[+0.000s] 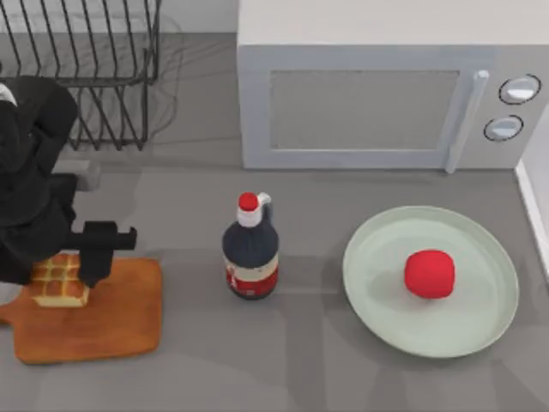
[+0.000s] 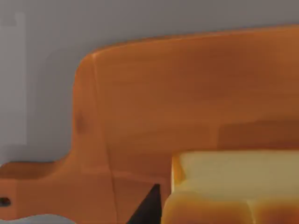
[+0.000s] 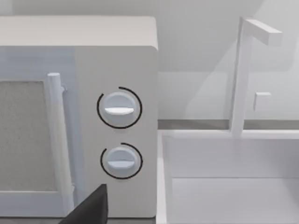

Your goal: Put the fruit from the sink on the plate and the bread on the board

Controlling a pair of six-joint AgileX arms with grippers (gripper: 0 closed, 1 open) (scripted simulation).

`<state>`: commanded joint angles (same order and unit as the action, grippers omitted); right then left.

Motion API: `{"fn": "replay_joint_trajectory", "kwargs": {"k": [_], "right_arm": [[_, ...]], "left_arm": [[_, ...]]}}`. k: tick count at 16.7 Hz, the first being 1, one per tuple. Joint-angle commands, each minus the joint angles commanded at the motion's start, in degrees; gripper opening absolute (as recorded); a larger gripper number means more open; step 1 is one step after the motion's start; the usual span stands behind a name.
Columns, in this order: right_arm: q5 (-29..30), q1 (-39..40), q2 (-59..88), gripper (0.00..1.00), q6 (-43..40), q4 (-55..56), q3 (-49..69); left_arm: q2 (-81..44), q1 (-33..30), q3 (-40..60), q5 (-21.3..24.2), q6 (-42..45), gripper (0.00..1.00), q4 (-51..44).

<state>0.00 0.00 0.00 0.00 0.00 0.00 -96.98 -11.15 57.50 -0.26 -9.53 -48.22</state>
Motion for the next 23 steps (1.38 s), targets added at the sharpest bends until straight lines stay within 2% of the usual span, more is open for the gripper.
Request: {"fn": "replay_joint_trajectory", "kwargs": {"k": [8, 21, 23], "right_arm": [[0.0, 0.0, 0.0, 1.0, 0.0, 0.0, 0.0], [0.0, 0.0, 0.0, 1.0, 0.0, 0.0, 0.0], [0.0, 0.0, 0.0, 1.0, 0.0, 0.0, 0.0]], "left_arm": [[-1.5, -0.03, -1.86, -0.02, 0.0, 0.0, 1.98], [-1.5, -0.03, -1.86, -0.02, 0.0, 0.98, 1.98], [-1.5, -0.03, -1.86, -0.02, 0.0, 1.0, 1.98]]}}
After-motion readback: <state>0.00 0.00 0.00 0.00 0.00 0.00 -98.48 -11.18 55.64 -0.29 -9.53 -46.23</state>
